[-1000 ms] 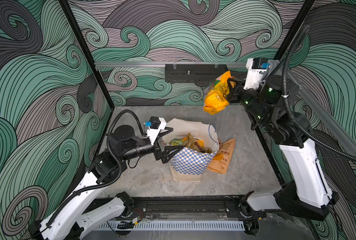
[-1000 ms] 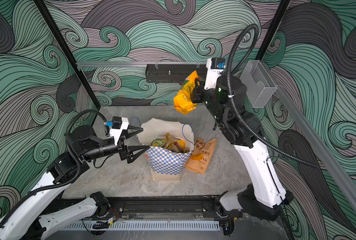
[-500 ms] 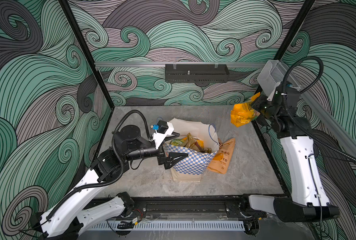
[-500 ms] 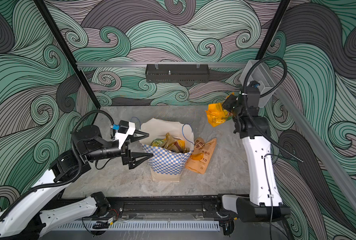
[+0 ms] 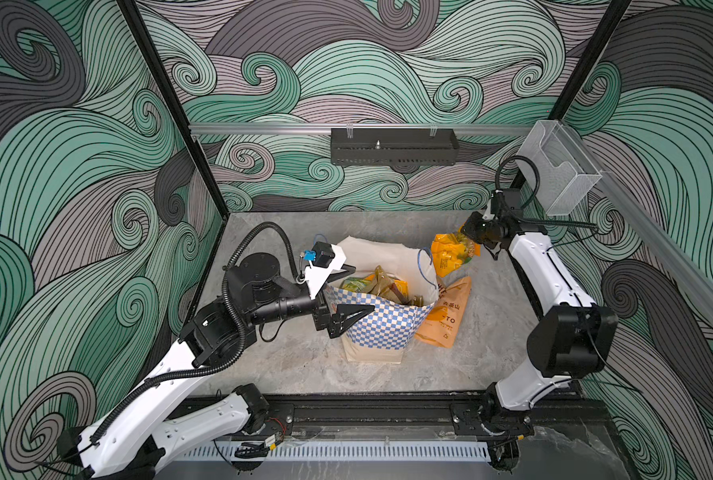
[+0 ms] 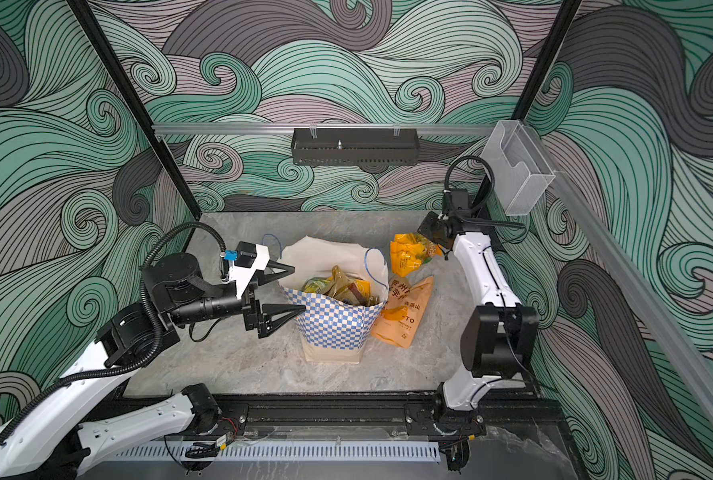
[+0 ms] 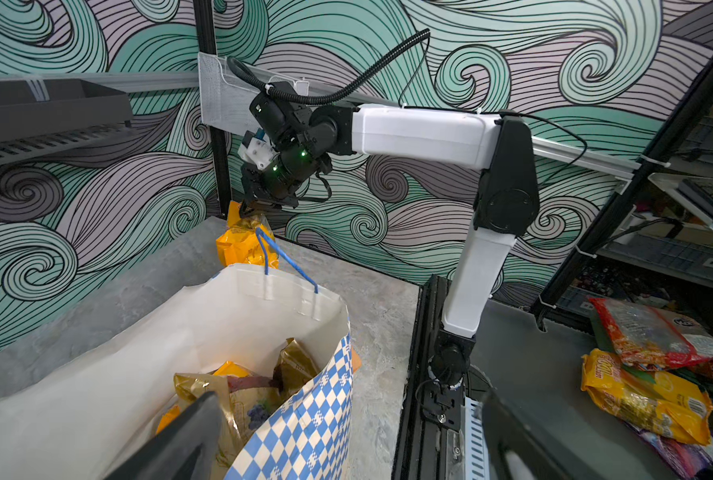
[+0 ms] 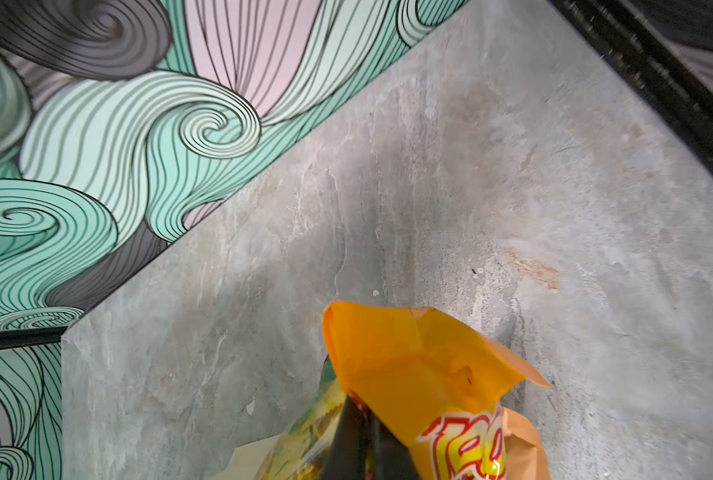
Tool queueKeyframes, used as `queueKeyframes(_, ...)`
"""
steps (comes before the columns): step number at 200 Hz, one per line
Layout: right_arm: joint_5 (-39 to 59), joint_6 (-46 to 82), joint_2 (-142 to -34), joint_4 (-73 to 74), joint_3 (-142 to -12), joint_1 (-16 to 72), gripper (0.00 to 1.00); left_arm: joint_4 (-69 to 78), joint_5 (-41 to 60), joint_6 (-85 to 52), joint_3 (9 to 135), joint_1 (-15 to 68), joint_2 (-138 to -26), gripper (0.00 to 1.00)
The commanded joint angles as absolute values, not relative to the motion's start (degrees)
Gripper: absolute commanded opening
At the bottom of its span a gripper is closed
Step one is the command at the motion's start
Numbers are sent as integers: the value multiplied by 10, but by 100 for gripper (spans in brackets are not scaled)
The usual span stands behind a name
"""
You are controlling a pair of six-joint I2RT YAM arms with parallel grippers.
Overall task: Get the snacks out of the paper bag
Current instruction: 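Lower the yellow candy bag onto the table beside the paper bag and release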
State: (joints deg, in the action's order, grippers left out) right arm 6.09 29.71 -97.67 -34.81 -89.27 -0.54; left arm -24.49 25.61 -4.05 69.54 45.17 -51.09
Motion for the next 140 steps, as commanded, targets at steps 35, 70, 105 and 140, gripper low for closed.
queueKeyframes(35,84,265,-1098,-359,-994,21,0,-259,229,-90,705,455,-534,98)
queueKeyframes(70,90,267,-1162,-354,-1005,37,0,-268,221,-97,718,457,-551,99)
queueKeyframes(105,105,276,-1200,-346,-1000,49,21,-270,203,-96,709,458,-543,98)
queueKeyframes(140,109,286,-1206,-348,-994,54,37,-268,200,-97,702,458,-538,98)
